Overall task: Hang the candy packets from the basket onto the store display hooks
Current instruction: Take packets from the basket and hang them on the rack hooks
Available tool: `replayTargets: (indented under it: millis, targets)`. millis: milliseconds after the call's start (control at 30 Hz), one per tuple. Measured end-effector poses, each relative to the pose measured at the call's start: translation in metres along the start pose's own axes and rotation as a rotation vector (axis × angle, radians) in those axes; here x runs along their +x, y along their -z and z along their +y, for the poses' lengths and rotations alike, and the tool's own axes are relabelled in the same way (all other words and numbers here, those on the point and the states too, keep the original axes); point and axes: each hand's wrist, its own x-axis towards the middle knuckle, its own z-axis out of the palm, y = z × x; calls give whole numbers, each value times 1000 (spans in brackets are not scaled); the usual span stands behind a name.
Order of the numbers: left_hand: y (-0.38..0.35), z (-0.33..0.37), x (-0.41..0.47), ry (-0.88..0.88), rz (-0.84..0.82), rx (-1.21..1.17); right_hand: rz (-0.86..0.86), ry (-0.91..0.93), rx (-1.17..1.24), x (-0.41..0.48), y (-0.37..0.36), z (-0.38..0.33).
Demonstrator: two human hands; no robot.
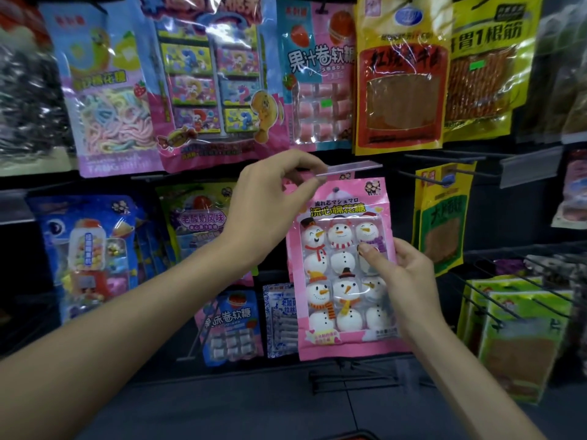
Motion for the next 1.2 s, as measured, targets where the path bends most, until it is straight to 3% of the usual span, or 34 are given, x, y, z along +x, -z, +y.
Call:
replayTargets:
  millis: [267, 367, 500, 633, 767, 1200]
  targets:
    - [3, -16, -25, -72, -4, 244, -5, -22, -4, 5, -2, 9]
    - [-7, -30, -51, 178, 40, 109, -11, -26, -8, 8, -2, 14]
    - [-27, -48, -75, 588, -26, -243, 1, -34, 8, 14, -5, 21]
    - [-44, -60, -82, 766, -38, -470, 27, -43, 13, 21, -7, 28]
    - [-58, -69, -81, 791, -6, -567, 26, 26, -57, 26, -8, 34]
    - [-89, -111, -57, 788, 166, -513, 121, 65, -233, 78, -27, 59]
